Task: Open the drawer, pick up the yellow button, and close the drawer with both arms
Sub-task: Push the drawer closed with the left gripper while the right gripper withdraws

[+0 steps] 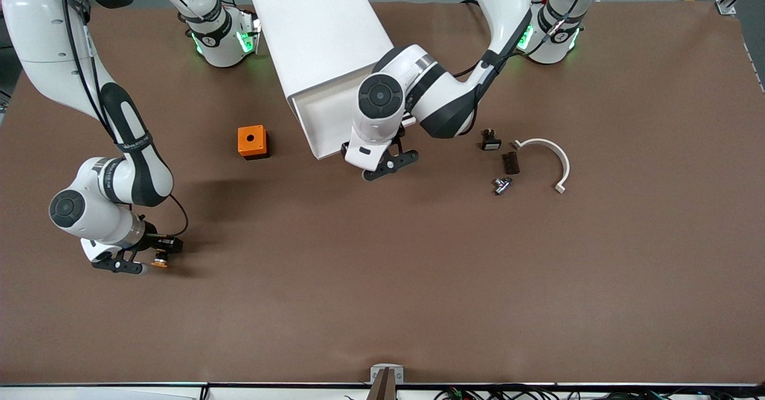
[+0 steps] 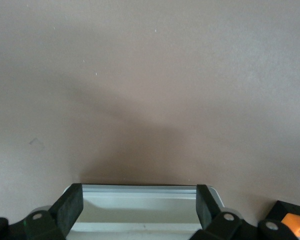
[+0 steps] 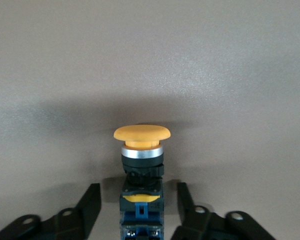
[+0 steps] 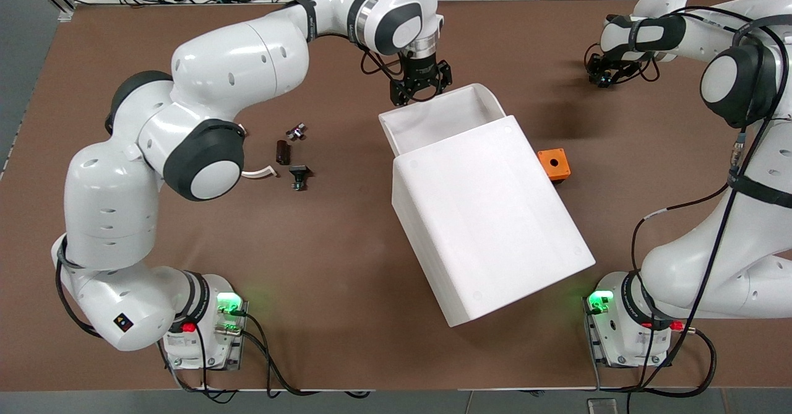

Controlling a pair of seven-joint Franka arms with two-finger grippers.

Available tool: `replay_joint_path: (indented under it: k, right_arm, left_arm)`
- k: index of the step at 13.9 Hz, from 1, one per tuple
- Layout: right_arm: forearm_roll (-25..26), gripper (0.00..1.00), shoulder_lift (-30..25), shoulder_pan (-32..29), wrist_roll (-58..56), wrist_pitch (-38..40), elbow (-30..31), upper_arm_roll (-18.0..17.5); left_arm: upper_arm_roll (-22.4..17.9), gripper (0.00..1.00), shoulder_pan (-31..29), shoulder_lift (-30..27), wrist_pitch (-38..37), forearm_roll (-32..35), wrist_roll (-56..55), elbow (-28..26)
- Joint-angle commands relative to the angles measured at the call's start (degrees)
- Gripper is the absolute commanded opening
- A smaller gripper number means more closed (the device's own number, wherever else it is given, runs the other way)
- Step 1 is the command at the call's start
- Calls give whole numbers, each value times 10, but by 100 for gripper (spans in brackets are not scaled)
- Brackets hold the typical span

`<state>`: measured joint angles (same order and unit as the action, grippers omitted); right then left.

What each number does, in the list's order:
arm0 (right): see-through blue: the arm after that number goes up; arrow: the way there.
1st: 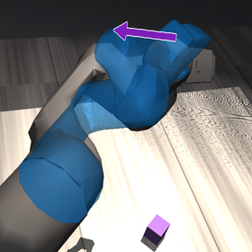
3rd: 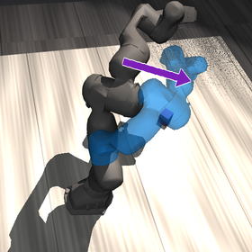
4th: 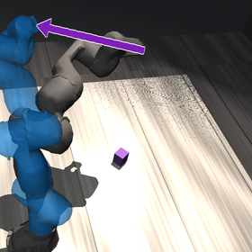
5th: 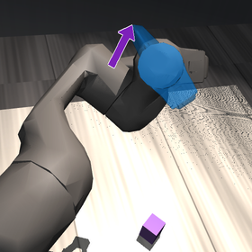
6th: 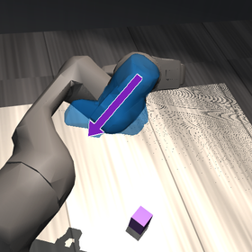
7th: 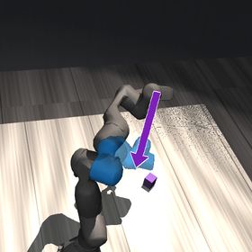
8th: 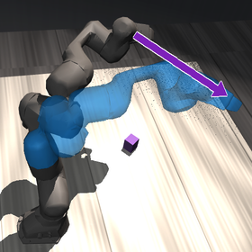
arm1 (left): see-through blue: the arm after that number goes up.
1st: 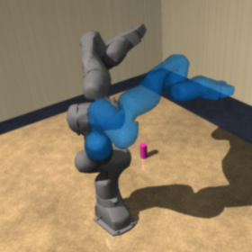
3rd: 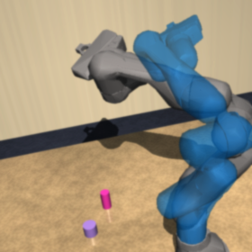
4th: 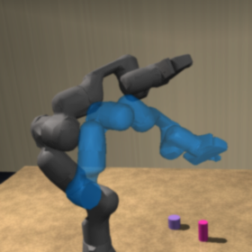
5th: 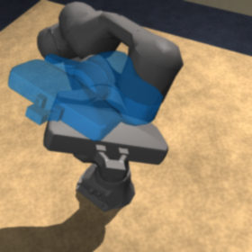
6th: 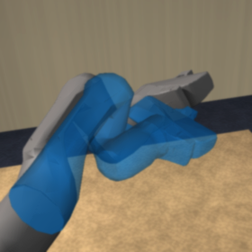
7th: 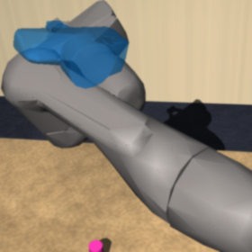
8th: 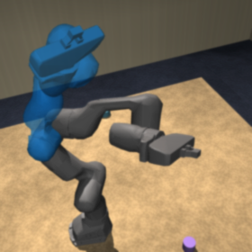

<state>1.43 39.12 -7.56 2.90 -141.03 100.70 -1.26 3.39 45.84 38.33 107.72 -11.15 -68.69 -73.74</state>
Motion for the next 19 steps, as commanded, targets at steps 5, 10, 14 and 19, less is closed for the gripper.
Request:
replay_joint_path:
  k: [5,10,14,19]
  right_arm:
    - [8,100,-114,26,-4,294,-94,-2]
    - [2,100,-214,48,1,428,-117,-3]
    - [1,100,-277,66,4,465,-116,-3]
    - [1,100,-303,69,-3,468,-118,-2]
  left_arm:
    - [1,99,41,-15,-13,13,-40,-13]
    - [2,99,60,-13,-20,12,-49,-14]
    - [15,99,63,-14,-22,5,-53,-13]
    - [34,99,62,-15,-26,2,-53,-13]
